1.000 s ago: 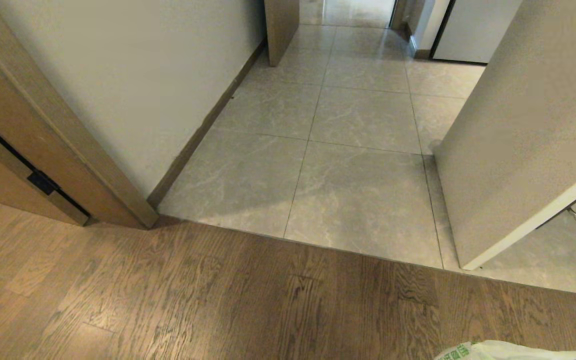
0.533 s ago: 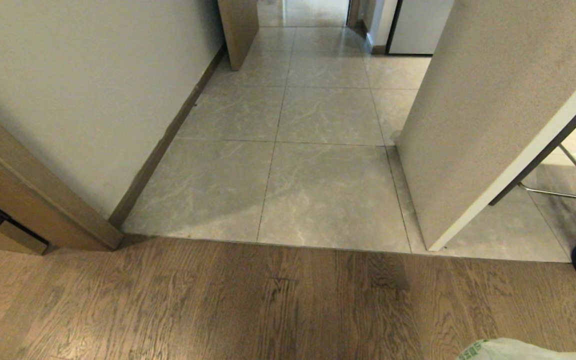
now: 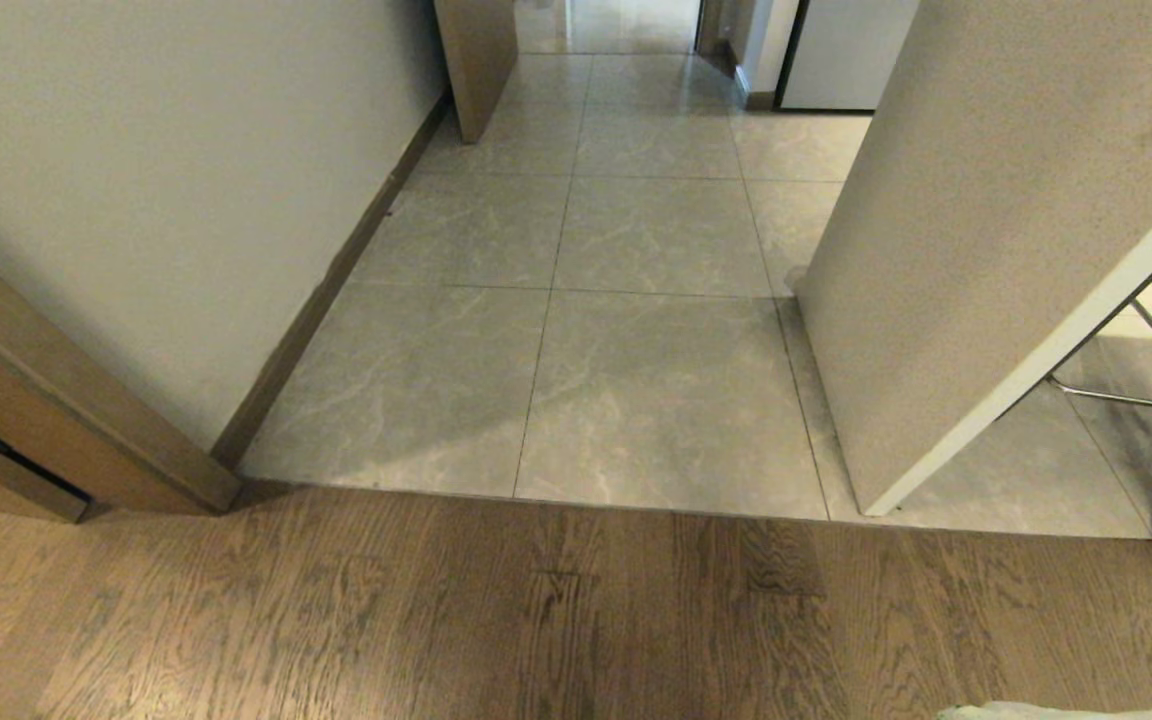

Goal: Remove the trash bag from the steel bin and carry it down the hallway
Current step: Put the trash bag at the door

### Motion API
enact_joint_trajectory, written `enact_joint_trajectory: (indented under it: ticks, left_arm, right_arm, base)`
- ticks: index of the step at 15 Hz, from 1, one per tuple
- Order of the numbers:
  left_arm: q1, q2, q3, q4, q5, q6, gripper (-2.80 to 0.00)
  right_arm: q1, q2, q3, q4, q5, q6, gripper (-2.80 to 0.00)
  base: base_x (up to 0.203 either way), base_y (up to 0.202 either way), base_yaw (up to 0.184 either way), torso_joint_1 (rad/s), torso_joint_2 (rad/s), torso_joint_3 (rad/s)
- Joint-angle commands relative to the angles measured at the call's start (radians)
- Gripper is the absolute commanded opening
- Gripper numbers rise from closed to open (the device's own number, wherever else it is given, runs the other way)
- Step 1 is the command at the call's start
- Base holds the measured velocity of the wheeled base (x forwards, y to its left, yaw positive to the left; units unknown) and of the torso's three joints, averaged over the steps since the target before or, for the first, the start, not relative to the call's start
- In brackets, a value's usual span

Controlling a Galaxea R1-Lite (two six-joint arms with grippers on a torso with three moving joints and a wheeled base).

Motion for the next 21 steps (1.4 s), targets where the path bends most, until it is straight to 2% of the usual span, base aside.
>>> enact_joint_trajectory:
  ticks: [1, 21]
  left_arm:
    - [0.0, 0.0, 0.0, 0.001, 0.0, -0.001, -2.8]
    - [0.0, 0.0, 0.0, -0.001, 0.002, -0.001, -2.8]
  right_arm:
    - [0.001, 0.001, 0.0, -0.001, 0.0, 0.001, -2.8]
    - [0.001, 0.001, 0.0, -0.001, 0.0, 0.0, -2.8]
  base:
    - [0.19, 0.0, -0.001, -0.006, 0.0, 0.002]
    - [0.182, 0.0, -0.002, 0.002, 0.0, 0.003]
